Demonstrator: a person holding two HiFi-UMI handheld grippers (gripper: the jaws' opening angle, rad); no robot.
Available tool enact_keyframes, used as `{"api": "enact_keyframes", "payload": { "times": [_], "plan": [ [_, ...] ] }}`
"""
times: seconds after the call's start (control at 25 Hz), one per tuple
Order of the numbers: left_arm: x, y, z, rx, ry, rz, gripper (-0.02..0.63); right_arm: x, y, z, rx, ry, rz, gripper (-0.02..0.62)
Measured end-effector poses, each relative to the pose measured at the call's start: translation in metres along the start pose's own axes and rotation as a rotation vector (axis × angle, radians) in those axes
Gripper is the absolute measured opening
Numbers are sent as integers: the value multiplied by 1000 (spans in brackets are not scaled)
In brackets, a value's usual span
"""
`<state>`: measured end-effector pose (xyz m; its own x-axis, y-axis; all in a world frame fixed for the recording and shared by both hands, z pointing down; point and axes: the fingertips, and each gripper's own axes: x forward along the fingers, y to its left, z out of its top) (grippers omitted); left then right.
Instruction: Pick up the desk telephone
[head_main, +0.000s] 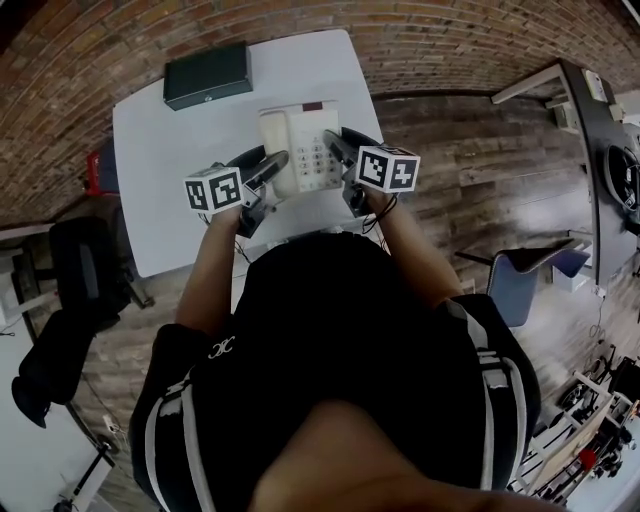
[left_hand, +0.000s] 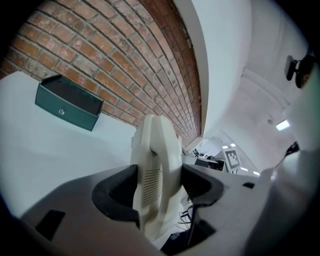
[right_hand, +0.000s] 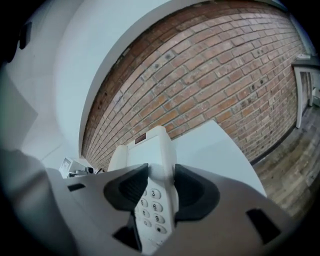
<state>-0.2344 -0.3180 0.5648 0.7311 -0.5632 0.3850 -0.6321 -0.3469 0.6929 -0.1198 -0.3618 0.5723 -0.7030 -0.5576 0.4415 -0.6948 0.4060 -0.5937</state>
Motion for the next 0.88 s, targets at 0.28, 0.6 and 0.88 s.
{"api": "enact_keyframes", "payload": {
  "times": [0.28,0.6,0.88],
  "plan": [
    [-9,-39,48,51,-98,-52,281,-21,33,67,-152,-137,14,149],
    [-37,-91,103,207,-205,-85,279,-57,84,131,-299,-299,24,149],
    [-62,-136,132,376,-310,-95,279,-93,121,162,-400,-438,41,149]
  ]
}}
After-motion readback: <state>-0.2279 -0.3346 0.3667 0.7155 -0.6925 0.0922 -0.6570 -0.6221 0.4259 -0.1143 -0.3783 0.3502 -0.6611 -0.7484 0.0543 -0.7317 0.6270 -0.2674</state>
